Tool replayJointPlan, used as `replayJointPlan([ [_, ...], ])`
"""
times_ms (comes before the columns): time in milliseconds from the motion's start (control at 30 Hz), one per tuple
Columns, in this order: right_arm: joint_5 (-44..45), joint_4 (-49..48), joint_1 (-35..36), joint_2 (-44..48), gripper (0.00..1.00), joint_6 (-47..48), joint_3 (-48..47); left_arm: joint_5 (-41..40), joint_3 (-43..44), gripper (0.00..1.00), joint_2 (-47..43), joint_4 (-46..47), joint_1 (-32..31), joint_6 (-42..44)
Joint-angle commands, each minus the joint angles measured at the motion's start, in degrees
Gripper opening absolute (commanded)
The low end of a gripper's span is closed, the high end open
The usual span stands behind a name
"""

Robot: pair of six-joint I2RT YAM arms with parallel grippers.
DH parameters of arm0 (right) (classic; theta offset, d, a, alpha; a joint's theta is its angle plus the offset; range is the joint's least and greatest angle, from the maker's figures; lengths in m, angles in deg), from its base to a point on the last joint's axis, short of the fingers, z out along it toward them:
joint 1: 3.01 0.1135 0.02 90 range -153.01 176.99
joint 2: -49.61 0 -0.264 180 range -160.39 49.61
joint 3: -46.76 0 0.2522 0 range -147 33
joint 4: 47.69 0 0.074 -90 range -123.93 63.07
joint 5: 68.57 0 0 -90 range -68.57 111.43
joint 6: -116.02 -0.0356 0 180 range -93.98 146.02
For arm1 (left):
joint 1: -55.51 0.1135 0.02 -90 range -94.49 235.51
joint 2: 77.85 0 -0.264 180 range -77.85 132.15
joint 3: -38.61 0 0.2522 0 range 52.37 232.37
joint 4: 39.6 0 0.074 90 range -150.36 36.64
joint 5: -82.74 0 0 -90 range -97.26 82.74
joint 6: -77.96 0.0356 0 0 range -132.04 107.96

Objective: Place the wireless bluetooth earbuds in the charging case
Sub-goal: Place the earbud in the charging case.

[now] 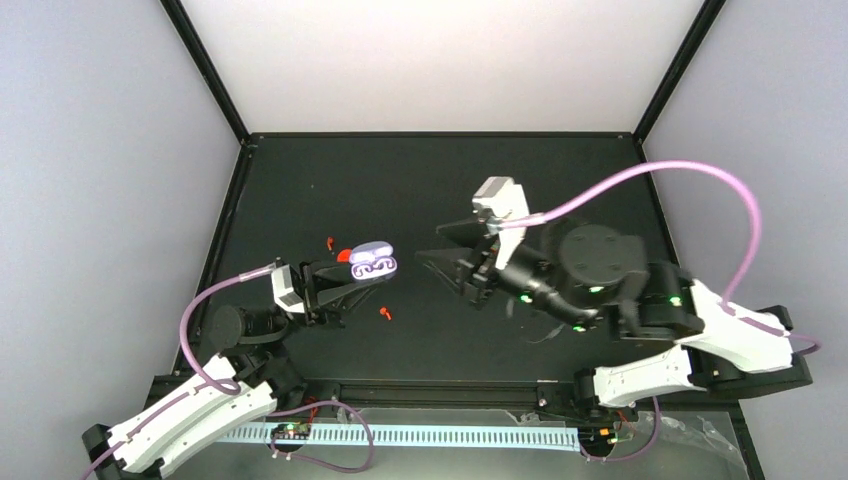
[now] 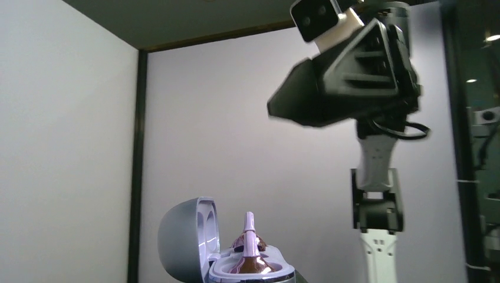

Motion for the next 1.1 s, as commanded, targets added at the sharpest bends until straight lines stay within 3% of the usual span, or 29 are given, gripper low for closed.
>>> replayJointPlan([
  [0,-18.2,12.2,-0.1,0.1,0.47,6.2,-7.6,8.4,0.6,0.02,-1.1,-0.1,0.2,-5.2],
  [100,-25.2,15.9,-0.2,-0.9,0.46,5.7,-8.2,11.0,0.6,0.02,-1.1,-0.1,0.2,-7.2],
  [367,-33.2,15.6,-2.6,-1.0,0.39,4.1,-4.6,16.0,0.1,0.02,-1.0,-1.6,0.2,-9.9],
  [1067,-39.2,11.0,-7.7,-3.4,0.19,4.3,0.0,17.3,-0.1,0.01,-3.9,-6.8,0.2,-10.8],
])
